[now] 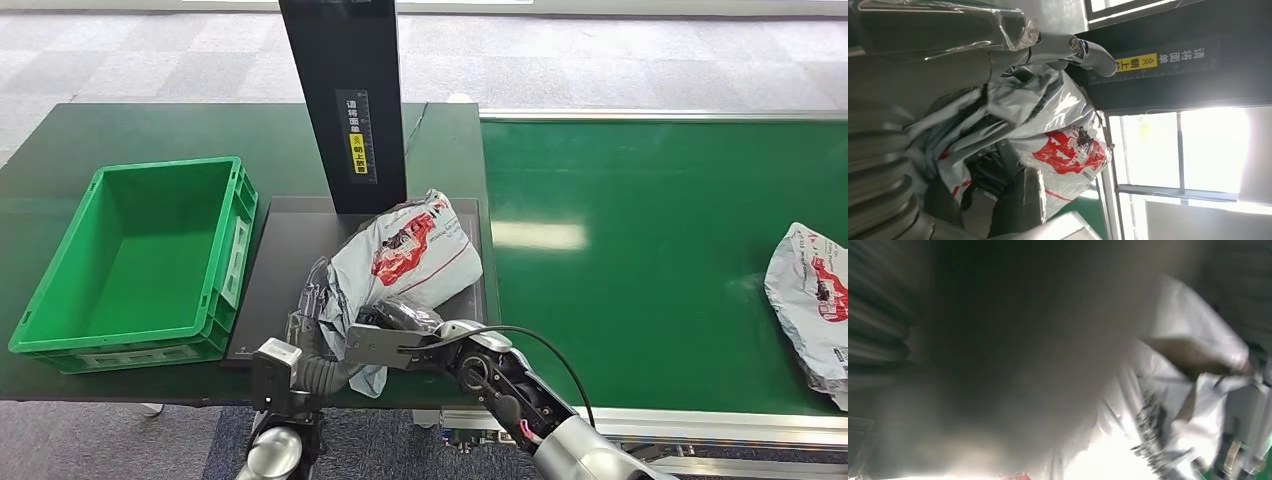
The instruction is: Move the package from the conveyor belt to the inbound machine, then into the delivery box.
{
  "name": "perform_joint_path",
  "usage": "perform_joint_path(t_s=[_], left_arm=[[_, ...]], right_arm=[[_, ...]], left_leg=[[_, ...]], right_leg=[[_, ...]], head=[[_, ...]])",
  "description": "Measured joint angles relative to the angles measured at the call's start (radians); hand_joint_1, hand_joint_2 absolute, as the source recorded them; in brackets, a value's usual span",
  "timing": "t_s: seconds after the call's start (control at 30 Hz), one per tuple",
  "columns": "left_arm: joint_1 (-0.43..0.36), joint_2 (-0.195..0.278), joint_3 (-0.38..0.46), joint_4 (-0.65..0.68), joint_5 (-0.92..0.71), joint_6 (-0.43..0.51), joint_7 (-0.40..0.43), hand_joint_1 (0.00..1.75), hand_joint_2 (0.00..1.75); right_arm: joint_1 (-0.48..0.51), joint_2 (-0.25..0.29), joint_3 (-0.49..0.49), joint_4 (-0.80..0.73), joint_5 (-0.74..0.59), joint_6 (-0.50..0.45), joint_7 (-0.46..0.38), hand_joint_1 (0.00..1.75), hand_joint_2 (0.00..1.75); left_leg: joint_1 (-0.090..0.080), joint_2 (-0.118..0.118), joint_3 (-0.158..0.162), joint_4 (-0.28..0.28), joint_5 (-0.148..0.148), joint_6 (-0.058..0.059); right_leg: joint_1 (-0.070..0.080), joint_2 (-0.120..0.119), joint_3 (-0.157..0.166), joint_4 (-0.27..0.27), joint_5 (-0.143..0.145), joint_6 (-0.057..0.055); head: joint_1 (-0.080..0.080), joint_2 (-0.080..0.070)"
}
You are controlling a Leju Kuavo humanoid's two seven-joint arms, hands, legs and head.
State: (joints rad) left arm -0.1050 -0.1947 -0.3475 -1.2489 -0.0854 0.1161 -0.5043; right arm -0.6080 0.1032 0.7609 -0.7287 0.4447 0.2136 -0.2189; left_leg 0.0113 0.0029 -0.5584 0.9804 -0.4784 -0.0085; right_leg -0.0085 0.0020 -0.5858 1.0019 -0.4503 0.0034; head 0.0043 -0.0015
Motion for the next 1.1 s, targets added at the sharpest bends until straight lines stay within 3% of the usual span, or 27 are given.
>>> perform_joint_path(t_s=[0.03, 0.17, 0.4, 0.57, 0.7, 0.8, 1.1], left_arm=[[0.001, 0.0, 0.001, -0.004, -0.005, 0.006, 0.0, 0.0, 1.75], [0.011, -0.001, 0.007, -0.025, -0.031, 0.04, -0.001, 0.0, 1.75], [0.024, -0.004, 0.03, -0.051, -0.05, 0.065, -0.014, 0.0, 1.75], [0.024, -0.004, 0.043, -0.052, -0.05, 0.077, -0.03, 0.0, 1.75], [0.027, -0.002, 0.049, -0.052, -0.046, 0.095, -0.045, 0.0, 1.75], [0.031, 0.001, 0.052, -0.052, -0.046, 0.127, -0.057, 0.0, 1.75], [0.068, 0.021, 0.062, -0.068, -0.166, 0.296, -0.025, 0.0, 1.75]], right_arm=[[0.012, -0.005, -0.009, -0.017, -0.011, 0.001, -0.003, 0.0, 1.75], [0.085, -0.024, -0.071, -0.138, -0.054, -0.061, -0.059, 0.0, 1.75], [0.228, -0.062, -0.22, -0.438, -0.026, -0.31, -0.229, 0.0, 1.75], [0.272, -0.09, -0.272, -0.51, 0.07, -0.555, -0.343, 0.0, 1.75], [0.298, -0.104, -0.304, -0.539, 0.033, -0.663, -0.409, 0.0, 1.75], [0.31, -0.114, -0.322, -0.549, -0.01, -0.686, -0.398, 0.0, 1.75], [0.386, -0.154, -0.43, -0.533, -0.127, -0.622, -0.286, 0.0, 1.75]], left_leg=[[0.0, 0.0, 0.0, 0.0, 0.0, 0.0], [0.0, -0.001, 0.0, 0.0, 0.0, 0.0], [0.0, -0.001, -0.001, 0.0, 0.0, 0.0], [0.0, -0.001, -0.001, 0.0, 0.0, 0.0], [0.0, -0.001, -0.001, 0.0, 0.0, 0.0], [0.0, -0.001, -0.001, 0.0, 0.0, 0.0], [0.0, -0.002, -0.001, 0.0, -0.001, 0.0]], right_leg=[[0.0, 0.0, 0.0, 0.0, 0.0, 0.0], [0.0, 0.0, 0.0, 0.0, 0.0, 0.0], [0.0, 0.0, -0.001, 0.0, 0.0, 0.0], [0.0, 0.0, -0.001, 0.0, 0.0, 0.0], [0.0, -0.001, 0.0, 0.0, 0.0, 0.0], [0.0, -0.001, 0.0, 0.0, 0.0, 0.0], [0.0, -0.001, -0.001, 0.0, 0.0, 0.0]], head=[[0.0, 0.0], [0.0, 0.0], [0.0, 0.0], [0.0, 0.0], [0.0, 0.0], [0.0, 0.0], [0.0, 0.0]])
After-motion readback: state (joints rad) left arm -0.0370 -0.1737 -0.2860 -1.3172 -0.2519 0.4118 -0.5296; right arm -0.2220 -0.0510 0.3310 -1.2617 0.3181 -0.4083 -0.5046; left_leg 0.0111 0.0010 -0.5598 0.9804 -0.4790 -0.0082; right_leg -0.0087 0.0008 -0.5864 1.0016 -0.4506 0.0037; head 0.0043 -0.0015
